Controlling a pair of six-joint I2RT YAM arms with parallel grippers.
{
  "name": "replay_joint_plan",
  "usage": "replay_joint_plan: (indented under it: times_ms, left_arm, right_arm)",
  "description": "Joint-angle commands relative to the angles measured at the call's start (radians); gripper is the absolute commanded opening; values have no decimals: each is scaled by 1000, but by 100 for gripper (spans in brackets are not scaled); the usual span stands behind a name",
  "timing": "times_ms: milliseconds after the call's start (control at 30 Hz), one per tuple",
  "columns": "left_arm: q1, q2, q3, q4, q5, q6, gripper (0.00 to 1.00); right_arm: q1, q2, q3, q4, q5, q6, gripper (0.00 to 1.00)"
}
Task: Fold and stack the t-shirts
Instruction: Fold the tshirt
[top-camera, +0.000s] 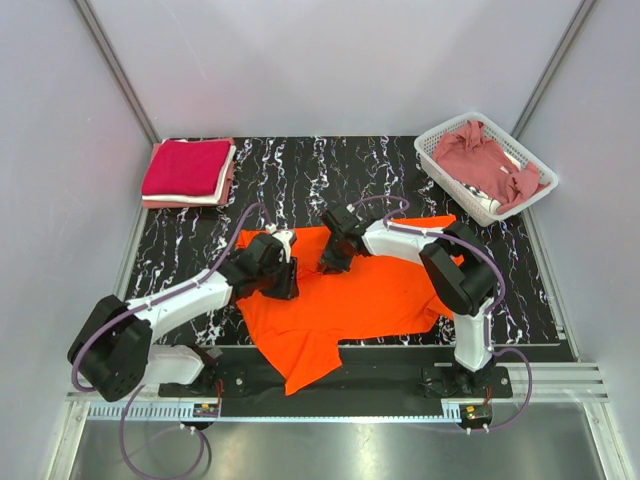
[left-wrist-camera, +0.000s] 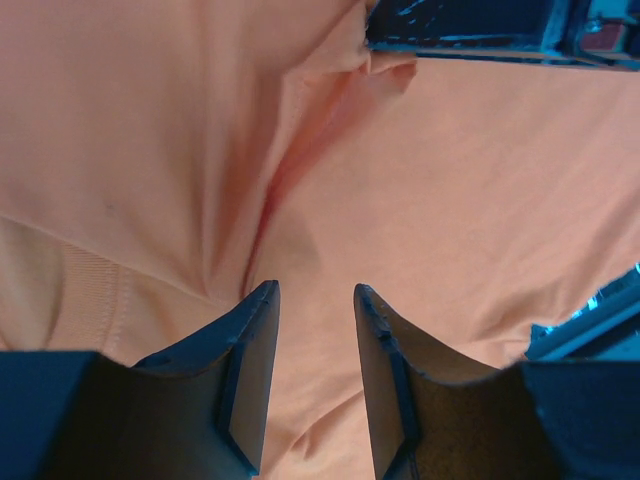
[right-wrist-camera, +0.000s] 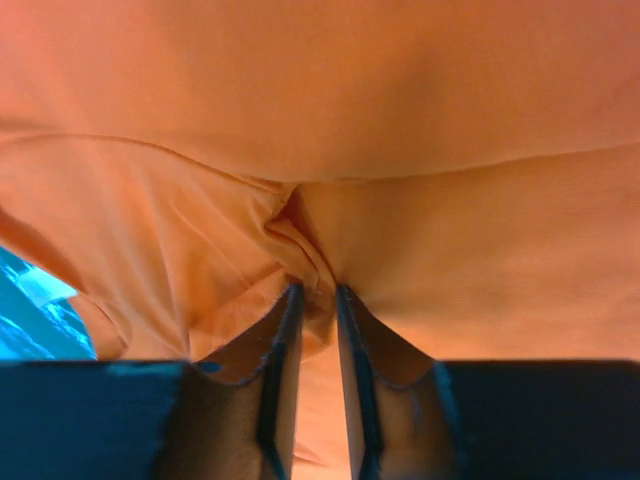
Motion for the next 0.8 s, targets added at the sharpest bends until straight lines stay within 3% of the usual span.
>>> replay_joint_plan:
  times_ms: [0, 133, 267, 767]
  left_arm:
    - [-15, -34, 21, 9, 80, 26, 41]
    - [-13, -100, 20, -34, 25, 23, 41]
    - [8, -132, 59, -125, -157, -73, 43]
    - [50, -24, 40, -99, -201, -161, 43]
  right_arm:
    - [11, -88, -52, -10, 38, -62, 25]
    - [10, -137, -75, -15, 67, -76, 24]
    - [11, -145, -63, -15, 51, -55, 27]
    - [34, -56, -8, -13, 31, -24, 31]
